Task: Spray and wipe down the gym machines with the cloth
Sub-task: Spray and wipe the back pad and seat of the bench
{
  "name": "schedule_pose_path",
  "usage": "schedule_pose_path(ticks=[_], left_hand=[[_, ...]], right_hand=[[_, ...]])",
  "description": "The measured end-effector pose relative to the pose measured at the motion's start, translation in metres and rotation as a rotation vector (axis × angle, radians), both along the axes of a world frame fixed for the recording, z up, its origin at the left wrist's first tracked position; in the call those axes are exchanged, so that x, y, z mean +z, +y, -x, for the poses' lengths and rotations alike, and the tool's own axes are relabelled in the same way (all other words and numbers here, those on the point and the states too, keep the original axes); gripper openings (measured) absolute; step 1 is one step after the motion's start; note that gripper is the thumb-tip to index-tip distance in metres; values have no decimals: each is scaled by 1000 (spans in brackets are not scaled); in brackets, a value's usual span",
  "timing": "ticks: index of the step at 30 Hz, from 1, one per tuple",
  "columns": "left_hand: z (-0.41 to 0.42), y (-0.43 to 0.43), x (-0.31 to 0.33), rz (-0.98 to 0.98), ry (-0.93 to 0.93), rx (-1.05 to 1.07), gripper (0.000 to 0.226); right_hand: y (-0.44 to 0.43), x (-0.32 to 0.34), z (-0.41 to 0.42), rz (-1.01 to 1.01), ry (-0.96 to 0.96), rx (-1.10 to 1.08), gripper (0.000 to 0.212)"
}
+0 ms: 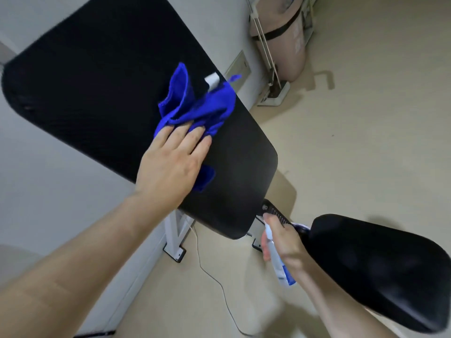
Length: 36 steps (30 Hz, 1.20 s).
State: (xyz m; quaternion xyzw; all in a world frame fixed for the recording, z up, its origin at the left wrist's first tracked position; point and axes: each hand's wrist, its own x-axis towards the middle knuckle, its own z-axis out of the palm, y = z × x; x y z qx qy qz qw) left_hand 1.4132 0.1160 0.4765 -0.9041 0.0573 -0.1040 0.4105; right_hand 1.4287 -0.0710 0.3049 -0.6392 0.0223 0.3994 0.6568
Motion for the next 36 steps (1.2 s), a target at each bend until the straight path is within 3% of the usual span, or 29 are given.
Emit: schedule_pose_path(ticks=[7,11,16,19,22,25,27,32,34,36], left_hand=[[40,-9,-63,78,146,-44,48],[51,-15,-105,89,409,-94,44],[39,-8,-119,2,665,-219,25],[19,-3,-78,49,529,-284,13],[12,4,-30,95,182,-231,24],[17,8,-25,79,14,-181,31],[23,2,-50,59,81,-167,30],[48,-13,-130,53,638,-94,43],[45,-12,-132,68,670,-132,40],[32,-17,-109,102,535,-171,28]], right_hand=[[1,3,16,-1,-73,56,56],[5,14,13,-42,-62,93,66],[5,26,7,-44,-120,117,57],[7,31,4,-82,-102,75,57],[10,34,1,-106,-65,67,64],[12,34,-3,-88,-63,77,68],[14,34,-6,-90,-37,57,66],[15,30,-6,-96,-20,35,59],[12,28,-6,-95,0,17,58],[8,27,-5,-87,31,4,57]])
